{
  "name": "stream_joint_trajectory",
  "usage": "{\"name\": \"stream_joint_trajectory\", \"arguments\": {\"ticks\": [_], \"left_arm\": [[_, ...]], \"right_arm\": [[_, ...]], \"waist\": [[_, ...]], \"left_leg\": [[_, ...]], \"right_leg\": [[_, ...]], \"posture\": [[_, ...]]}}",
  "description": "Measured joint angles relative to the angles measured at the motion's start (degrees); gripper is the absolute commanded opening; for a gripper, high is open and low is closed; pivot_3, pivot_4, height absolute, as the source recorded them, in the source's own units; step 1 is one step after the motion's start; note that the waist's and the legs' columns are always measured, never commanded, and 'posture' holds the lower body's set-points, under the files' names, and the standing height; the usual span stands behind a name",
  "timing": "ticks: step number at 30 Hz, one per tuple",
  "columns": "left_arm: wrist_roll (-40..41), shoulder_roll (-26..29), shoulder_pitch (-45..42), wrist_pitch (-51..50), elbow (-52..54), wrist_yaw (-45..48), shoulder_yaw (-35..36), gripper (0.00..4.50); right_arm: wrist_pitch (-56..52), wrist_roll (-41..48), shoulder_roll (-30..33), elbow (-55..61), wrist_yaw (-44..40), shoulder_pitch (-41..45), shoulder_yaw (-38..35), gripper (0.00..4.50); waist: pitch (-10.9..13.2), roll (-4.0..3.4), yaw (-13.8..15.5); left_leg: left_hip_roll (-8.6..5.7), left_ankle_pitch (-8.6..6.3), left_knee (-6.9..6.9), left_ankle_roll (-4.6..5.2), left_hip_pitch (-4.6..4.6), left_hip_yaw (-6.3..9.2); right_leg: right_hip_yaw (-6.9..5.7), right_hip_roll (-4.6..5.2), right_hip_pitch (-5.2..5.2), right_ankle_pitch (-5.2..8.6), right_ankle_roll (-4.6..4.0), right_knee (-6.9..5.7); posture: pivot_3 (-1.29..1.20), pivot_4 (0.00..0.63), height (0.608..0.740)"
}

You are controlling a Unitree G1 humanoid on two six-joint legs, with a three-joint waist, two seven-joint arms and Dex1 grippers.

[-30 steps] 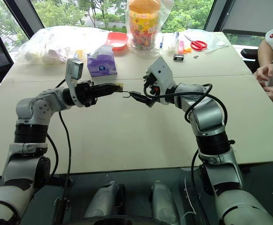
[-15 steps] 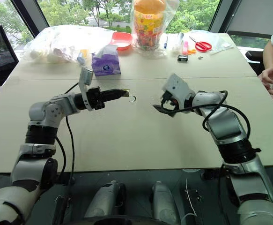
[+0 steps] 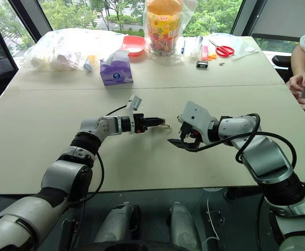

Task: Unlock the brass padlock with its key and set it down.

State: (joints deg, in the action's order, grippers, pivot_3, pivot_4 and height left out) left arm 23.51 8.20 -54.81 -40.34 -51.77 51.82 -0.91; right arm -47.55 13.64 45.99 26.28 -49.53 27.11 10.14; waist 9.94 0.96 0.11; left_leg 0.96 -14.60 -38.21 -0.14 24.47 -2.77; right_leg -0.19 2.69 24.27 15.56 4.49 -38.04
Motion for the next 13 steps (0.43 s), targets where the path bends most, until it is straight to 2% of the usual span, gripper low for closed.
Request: {"name": "stream_joint_trajectory", "arguments": {"ticks": [1, 4, 7, 9, 13], "left_arm": [[-0.6, 0.0, -0.3, 0.5, -0.1, 0.7, -0.3, 2.36], [-3.2, 1.7, -1.0, 2.7, 0.4, 1.2, -1.6, 2.36], [-6.0, 7.4, 1.5, 5.0, 6.1, 1.3, -2.5, 2.36], [-5.9, 11.4, 6.0, 4.5, 14.9, 1.5, -1.8, 2.36], [-2.6, 16.8, 15.8, 0.4, 35.4, 0.7, 2.2, 2.36]], "right_arm": [[0.0, 0.0, 0.0, 0.0, 0.2, 0.0, 0.2, 4.5], [0.0, 0.0, 0.0, 0.0, 0.9, 0.0, 0.3, 4.5], [0.0, 0.0, 0.1, 0.1, 1.5, -0.8, 0.1, 4.5], [-0.4, 0.3, -0.5, -0.1, 2.6, -2.2, -0.9, 4.5], [-1.9, 2.5, -7.4, -1.9, 8.1, -3.5, -7.2, 4.5]], "waist": [[0.0, 0.0, 0.1], [0.0, 0.0, -0.1], [0.0, 0.0, -1.0], [0.0, 0.0, -1.1], [0.0, -0.01, -0.5]], "left_leg": [[0.0, 0.0, 0.0, 0.0, 0.0, 0.0], [0.01, 0.0, -0.02, -0.01, -0.03, -0.01], [0.06, 0.01, 0.0, -0.01, -0.05, -0.01], [0.14, 0.01, 0.06, -0.02, -0.03, -0.01], [0.2, 0.03, 0.05, -0.06, -0.01, -0.01]], "right_leg": [[0.0, 0.0, 0.0, 0.0, 0.0, -0.01], [0.02, 0.01, -0.01, 0.0, -0.01, -0.02], [0.03, 0.01, -0.01, -0.01, -0.01, -0.06], [0.1, 0.09, 0.03, 0.0, -0.02, -0.07], [0.08, 0.17, 0.0, 0.0, -0.03, -0.04]], "posture": [[0.0, 0.15, 0.74], [0.0, 0.15, 0.74], [0.0, 0.15, 0.74], [0.0, 0.15, 0.74], [0.0, 0.15, 0.74]]}}
